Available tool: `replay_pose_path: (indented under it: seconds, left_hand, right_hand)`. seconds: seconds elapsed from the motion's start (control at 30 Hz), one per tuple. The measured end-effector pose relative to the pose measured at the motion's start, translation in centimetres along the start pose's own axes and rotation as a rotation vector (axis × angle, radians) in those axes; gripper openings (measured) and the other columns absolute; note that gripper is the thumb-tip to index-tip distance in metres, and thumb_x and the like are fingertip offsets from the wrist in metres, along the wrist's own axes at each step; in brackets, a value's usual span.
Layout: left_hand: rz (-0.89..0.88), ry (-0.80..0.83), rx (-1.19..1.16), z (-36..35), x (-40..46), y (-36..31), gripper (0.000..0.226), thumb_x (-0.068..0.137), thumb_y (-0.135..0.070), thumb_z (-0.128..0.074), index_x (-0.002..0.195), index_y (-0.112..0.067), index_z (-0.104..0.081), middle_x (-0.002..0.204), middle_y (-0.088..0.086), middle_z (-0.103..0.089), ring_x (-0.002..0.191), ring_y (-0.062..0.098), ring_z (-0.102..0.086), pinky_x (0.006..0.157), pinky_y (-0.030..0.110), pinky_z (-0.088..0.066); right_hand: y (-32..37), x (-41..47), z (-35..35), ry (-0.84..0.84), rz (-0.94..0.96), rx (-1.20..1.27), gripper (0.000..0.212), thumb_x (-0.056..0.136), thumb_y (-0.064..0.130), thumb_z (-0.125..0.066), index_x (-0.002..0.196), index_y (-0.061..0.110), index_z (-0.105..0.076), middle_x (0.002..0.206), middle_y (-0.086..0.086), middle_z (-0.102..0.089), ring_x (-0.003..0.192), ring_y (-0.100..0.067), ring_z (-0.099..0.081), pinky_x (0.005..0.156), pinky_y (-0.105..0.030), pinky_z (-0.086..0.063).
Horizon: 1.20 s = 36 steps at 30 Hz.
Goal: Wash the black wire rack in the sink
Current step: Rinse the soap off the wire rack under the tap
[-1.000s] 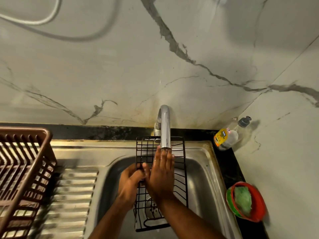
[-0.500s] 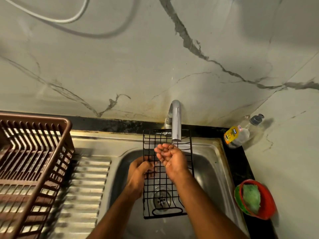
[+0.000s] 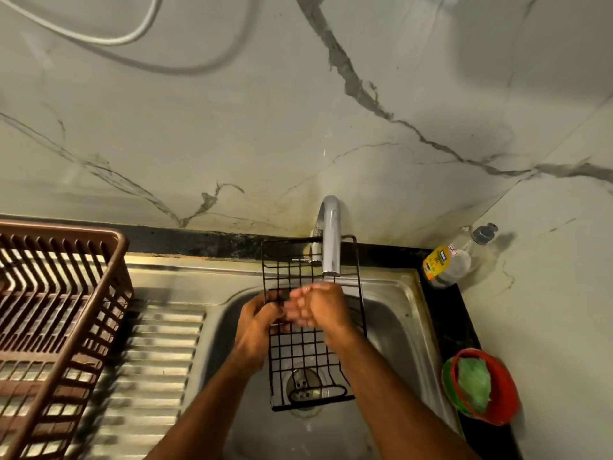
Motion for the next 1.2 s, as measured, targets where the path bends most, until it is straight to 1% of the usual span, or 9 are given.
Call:
replay_pose_path:
  seconds: [0.07,0.17,0.33,0.47,0.6,0.7,0.8,1.03,1.2]
  left_hand:
    - [0.033,0.039,0.013,-0.3,-0.6,0.7,0.044,0.066,-0.037,-0.065,0.101,-0.012,-0.077,0.098,0.019,-0.076,0.09,0.037,-0.068,0.077,0.046,-0.057]
    - [0.063,0.015,0.034,0.2,-1.6,2.0,0.039,0.068,-0.034,-0.067,0.099,-0.012,-0.075,0.095,0.02,-0.075,0.09,0.038,-0.067,0.077,0.045,-0.056]
    - [0.123,-0.049,0.027,0.7,-2.5,2.8,0.039,0.073,-0.03,-0.063,0.101,-0.005,-0.072,0.101,0.026,-0.072,0.1,0.048,-0.065,0.079,0.046,-0.057]
    - [0.136,-0.074,0.016,0.5,-2.6,1.5,0.031,0.084,-0.036,-0.07,0.097,-0.007,-0.072,0.091,0.015,-0.074,0.088,0.036,-0.066,0.078,0.046,-0.056]
    - [0.145,-0.027,0.113,-1.0,-3.0,-0.4,0.041,0.091,-0.057,-0.065,0.098,-0.017,-0.074,0.087,0.001,-0.078,0.087,0.023,-0.073,0.082,0.041,-0.058]
    - [0.195,0.028,0.207,-2.9,-4.1,-0.8,0.059,0.082,-0.075,-0.056,0.108,-0.023,-0.068,0.099,0.001,-0.077,0.094,0.019,-0.074,0.089,0.043,-0.06]
    - [0.112,0.056,0.3,-3.9,-5.2,-1.7,0.062,0.088,-0.081,-0.04,0.115,-0.032,-0.067,0.11,-0.003,-0.072,0.103,0.014,-0.07,0.096,0.044,-0.056]
    - [-0.153,0.087,1.081,-6.9,-6.0,-4.1,0.073,0.106,-0.057,-0.02,0.163,-0.021,0.008,0.171,0.001,0.004,0.158,0.024,0.001,0.127,0.044,-0.003]
    - [-0.276,0.151,1.273,-9.2,-3.4,-4.8,0.086,0.091,-0.067,0.008,0.162,-0.018,0.012,0.167,0.008,0.027,0.153,0.027,0.028,0.127,0.048,0.01]
  right_hand:
    - [1.2,0.7,0.5,-0.073,0.012,0.288,0.027,0.095,-0.004,-0.046,0.103,0.003,-0.07,0.084,-0.008,-0.078,0.075,-0.022,-0.075,0.068,-0.031,-0.061]
    - [1.1,0.1,0.7,-0.149,0.007,0.608,0.028,0.097,-0.004,-0.039,0.089,0.009,-0.063,0.062,-0.002,-0.061,0.05,-0.012,-0.052,0.046,-0.021,-0.041]
    - [-1.3,-1.8,0.1,-0.168,-0.1,0.653,0.039,0.098,0.01,-0.033,0.064,0.02,-0.051,0.053,0.004,-0.037,0.042,-0.01,-0.026,0.037,-0.024,-0.019]
    - [-0.5,-2.8,0.7,-0.113,-0.056,0.296,0.035,0.103,0.02,-0.036,0.079,0.012,-0.06,0.057,0.002,-0.046,0.044,-0.008,-0.035,0.039,-0.019,-0.028]
    - [-0.6,-6.3,-0.4,0.005,0.055,0.015,0.048,0.107,0.049,-0.034,0.113,0.015,-0.068,0.098,-0.001,-0.069,0.08,-0.006,-0.064,0.068,-0.018,-0.049]
    - [-1.5,-9.3,-2.0,0.079,0.063,0.063,0.042,0.101,0.06,-0.035,0.123,0.037,-0.064,0.117,0.008,-0.071,0.108,-0.009,-0.067,0.091,-0.033,-0.056]
    - [-1.4,-10.1,-0.1,-0.059,0.053,0.237,0.039,0.099,0.051,-0.046,0.121,0.028,-0.068,0.112,-0.006,-0.076,0.101,-0.022,-0.074,0.087,-0.042,-0.061]
    - [-2.6,-11.6,1.5,0.013,-0.115,0.355,0.035,0.109,0.034,-0.039,0.116,0.024,-0.072,0.104,-0.008,-0.078,0.09,-0.027,-0.077,0.073,-0.039,-0.061]
    - [-2.3,-11.2,2.8,-0.052,-0.033,0.189,0.041,0.11,0.037,-0.031,0.116,0.023,-0.07,0.095,-0.007,-0.079,0.081,-0.024,-0.077,0.054,-0.027,-0.052]
Point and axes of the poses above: each hand's wrist, its own x-axis towards the middle knuckle, its own z-axis out of the back of the hand, y = z × x, the point moved 9 cm from there along x, towards the middle knuckle
